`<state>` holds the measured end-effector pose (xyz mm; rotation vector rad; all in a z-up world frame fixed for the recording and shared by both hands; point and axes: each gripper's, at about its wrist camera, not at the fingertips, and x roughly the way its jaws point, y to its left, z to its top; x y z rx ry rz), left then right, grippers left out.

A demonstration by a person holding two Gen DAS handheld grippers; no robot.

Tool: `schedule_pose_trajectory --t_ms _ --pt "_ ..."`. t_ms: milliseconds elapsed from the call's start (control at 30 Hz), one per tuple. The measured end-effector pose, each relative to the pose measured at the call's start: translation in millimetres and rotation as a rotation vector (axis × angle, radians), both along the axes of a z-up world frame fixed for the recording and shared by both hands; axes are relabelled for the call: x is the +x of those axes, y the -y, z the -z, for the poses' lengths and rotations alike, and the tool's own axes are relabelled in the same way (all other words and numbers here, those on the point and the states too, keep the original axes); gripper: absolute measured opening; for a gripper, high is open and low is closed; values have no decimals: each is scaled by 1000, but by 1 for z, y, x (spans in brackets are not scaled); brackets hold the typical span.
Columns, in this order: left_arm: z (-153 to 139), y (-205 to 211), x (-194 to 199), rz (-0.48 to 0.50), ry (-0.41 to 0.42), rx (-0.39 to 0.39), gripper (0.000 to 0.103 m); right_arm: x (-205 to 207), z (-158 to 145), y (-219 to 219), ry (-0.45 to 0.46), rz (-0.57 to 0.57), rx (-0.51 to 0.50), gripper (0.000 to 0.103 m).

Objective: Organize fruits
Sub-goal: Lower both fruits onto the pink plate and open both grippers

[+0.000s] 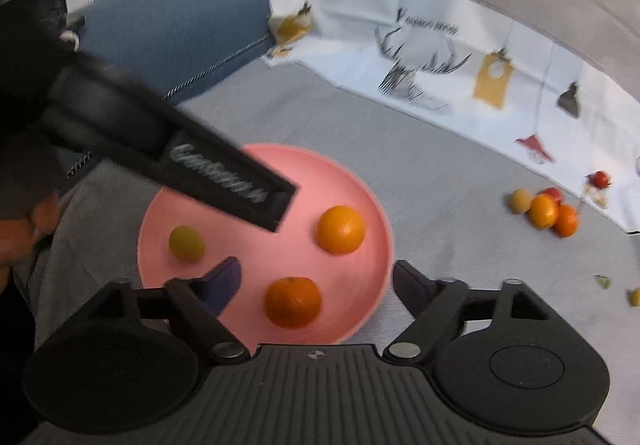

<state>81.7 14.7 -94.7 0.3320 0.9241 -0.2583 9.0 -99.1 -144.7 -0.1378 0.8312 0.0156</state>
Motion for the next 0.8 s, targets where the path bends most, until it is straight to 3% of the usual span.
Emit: schedule_pose_trajectory --t_ms 133,367,533,800 --pt "-15 -21 -33 -40 23 10 103 -30 -19 7 -50 67 43 95" --pt "-42 -59 -109 -133 10 -14 103 -97 -43 1 -103 140 89 98" --pt "-68 -74 -144 -131 41 -63 103 -128 -75 -17 7 128 13 99" --pt "-118 -84 -186 -133 180 -142 103 -176 -125 -37 203 115 -89 101"
